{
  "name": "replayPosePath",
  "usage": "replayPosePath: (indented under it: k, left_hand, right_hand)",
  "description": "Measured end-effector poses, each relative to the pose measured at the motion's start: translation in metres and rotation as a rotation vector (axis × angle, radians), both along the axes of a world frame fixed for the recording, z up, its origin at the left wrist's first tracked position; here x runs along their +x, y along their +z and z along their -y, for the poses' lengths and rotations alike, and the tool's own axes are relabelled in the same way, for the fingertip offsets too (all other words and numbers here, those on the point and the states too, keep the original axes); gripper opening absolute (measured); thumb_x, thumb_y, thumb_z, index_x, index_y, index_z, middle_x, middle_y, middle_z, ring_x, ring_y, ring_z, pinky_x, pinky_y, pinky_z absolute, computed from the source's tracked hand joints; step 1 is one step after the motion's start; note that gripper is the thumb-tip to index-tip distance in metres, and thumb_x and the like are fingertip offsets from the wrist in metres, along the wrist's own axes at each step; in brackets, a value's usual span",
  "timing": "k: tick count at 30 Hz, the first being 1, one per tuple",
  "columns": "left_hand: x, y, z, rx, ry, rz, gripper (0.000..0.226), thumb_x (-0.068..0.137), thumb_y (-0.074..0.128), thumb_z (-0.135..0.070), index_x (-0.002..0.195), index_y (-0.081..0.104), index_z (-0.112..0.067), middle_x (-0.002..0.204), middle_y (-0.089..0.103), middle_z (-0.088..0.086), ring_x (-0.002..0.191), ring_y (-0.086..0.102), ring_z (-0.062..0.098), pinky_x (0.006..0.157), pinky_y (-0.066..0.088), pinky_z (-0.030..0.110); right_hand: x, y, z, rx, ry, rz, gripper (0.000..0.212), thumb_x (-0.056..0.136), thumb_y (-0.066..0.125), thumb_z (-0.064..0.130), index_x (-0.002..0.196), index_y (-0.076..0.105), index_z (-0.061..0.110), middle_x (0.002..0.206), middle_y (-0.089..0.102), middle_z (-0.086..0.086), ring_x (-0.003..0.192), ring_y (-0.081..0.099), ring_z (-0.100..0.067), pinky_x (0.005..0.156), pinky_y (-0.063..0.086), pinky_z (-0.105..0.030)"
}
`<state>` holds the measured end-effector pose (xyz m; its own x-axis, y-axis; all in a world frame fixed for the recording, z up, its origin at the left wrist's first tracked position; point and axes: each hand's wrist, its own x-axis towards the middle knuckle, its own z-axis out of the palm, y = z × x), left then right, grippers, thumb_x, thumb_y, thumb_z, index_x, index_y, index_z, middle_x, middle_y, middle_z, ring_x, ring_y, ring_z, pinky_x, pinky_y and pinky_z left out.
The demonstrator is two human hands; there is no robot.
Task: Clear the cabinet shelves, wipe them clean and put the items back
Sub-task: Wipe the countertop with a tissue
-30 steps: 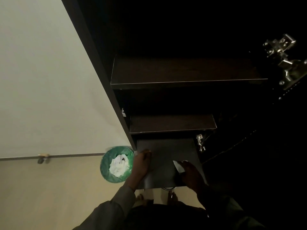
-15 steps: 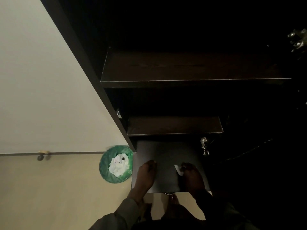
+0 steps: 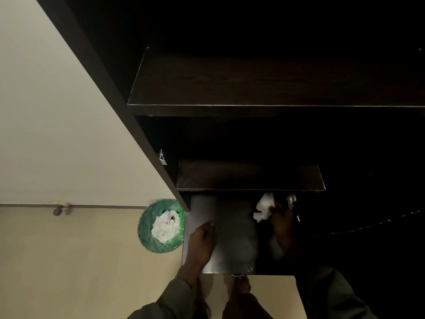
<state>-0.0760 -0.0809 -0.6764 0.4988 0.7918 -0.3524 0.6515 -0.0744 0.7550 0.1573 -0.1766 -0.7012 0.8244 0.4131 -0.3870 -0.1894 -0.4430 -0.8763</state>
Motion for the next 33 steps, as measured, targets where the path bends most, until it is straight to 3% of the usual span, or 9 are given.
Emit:
replayPosePath:
  k: [4, 6, 8, 12, 16, 21, 28, 31, 33]
  left_hand:
    - [-0.014, -0.009, 0.007, -0.098, 0.056, 0.021, 0.023, 0.101, 0.049, -0.019, 0.097, 0.071, -0.015, 0.085, 0.068, -0.006, 0.069, 0.057, -0.005, 0.06, 0.036, 0.004]
    - [-0.02, -0.013, 0.009, -0.174, 0.134, 0.034, 0.028, 0.102, 0.047, -0.028, 0.093, 0.073, -0.02, 0.089, 0.073, -0.003, 0.077, 0.064, 0.008, 0.066, 0.042, 0.012]
    - [-0.024, -0.015, 0.009, -0.19, 0.17, 0.056, 0.038, 0.096, 0.043, -0.042, 0.087, 0.072, -0.019, 0.085, 0.074, -0.002, 0.079, 0.065, 0.013, 0.069, 0.045, 0.023]
    - [-0.028, -0.021, 0.013, -0.167, 0.177, 0.095, 0.035, 0.098, 0.048, -0.034, 0.08, 0.066, -0.011, 0.078, 0.071, 0.001, 0.077, 0.065, 0.017, 0.069, 0.047, 0.03]
    - [-0.032, -0.03, 0.021, -0.202, 0.198, 0.109, 0.026, 0.101, 0.05, -0.021, 0.088, 0.072, -0.015, 0.088, 0.073, -0.005, 0.083, 0.067, 0.011, 0.071, 0.046, 0.02]
    - [-0.036, -0.031, 0.006, -0.104, 0.165, 0.102, 0.032, 0.103, 0.046, -0.025, 0.087, 0.069, -0.011, 0.082, 0.072, 0.003, 0.074, 0.064, 0.016, 0.061, 0.041, 0.017]
    - [-0.041, -0.029, -0.017, -0.003, 0.21, 0.11, 0.032, 0.104, 0.043, -0.021, 0.089, 0.069, -0.011, 0.082, 0.069, -0.001, 0.077, 0.064, 0.015, 0.068, 0.045, 0.027]
    - [-0.045, -0.03, -0.013, -0.011, 0.262, 0.101, 0.036, 0.105, 0.04, -0.028, 0.09, 0.07, -0.015, 0.084, 0.072, -0.003, 0.079, 0.065, 0.011, 0.069, 0.047, 0.027]
    - [-0.049, -0.029, -0.01, -0.015, 0.294, 0.118, 0.036, 0.105, 0.039, -0.028, 0.089, 0.069, -0.017, 0.083, 0.071, -0.005, 0.077, 0.064, 0.004, 0.067, 0.045, 0.018]
  right_hand:
    - [0.002, -0.004, 0.0, 0.333, -0.177, -0.755, 0.011, 0.092, 0.057, 0.02, 0.095, 0.064, 0.011, 0.078, 0.067, -0.003, 0.061, 0.066, -0.009, 0.055, 0.054, -0.022]
    - [0.002, -0.002, 0.002, 0.429, -0.193, -0.878, 0.039, 0.071, 0.083, 0.022, 0.103, 0.066, 0.008, 0.077, 0.067, -0.006, 0.054, 0.063, -0.01, 0.042, 0.05, -0.019]
    - [0.003, -0.007, 0.0, 0.312, -0.13, -0.69, 0.039, 0.073, 0.081, 0.022, 0.108, 0.066, 0.011, 0.082, 0.067, -0.013, 0.054, 0.06, -0.013, 0.042, 0.048, -0.022]
    - [0.004, -0.03, 0.001, -0.222, 0.009, 0.325, 0.034, 0.093, 0.061, 0.027, 0.116, 0.068, 0.002, 0.115, 0.066, -0.028, 0.103, 0.065, -0.041, 0.09, 0.052, -0.048]
    - [-0.02, -0.055, 0.003, -0.354, 0.427, 0.783, 0.056, 0.089, 0.033, 0.015, 0.138, 0.047, -0.007, 0.142, 0.048, -0.026, 0.135, 0.042, -0.043, 0.112, 0.033, -0.05]
    - [-0.069, -0.065, -0.021, -0.485, 0.55, 0.933, 0.063, 0.101, 0.041, 0.036, 0.149, 0.029, -0.003, 0.155, 0.029, -0.023, 0.147, 0.022, -0.036, 0.119, 0.023, -0.049]
    - [-0.183, -0.094, -0.03, -0.157, 0.966, 1.013, 0.051, 0.102, 0.043, 0.029, 0.149, 0.037, 0.01, 0.16, 0.019, -0.015, 0.145, 0.03, -0.031, 0.116, 0.031, -0.046]
    - [-0.212, -0.098, -0.01, -0.016, 1.092, 0.739, 0.036, 0.09, 0.053, 0.037, 0.123, 0.056, 0.023, 0.142, 0.054, -0.005, 0.132, 0.042, -0.018, 0.116, 0.024, -0.019]
    - [-0.209, -0.114, 0.01, -0.04, 1.183, 0.872, 0.047, 0.092, 0.046, 0.056, 0.134, 0.036, 0.037, 0.152, 0.042, 0.004, 0.148, 0.012, -0.018, 0.105, 0.02, 0.002]
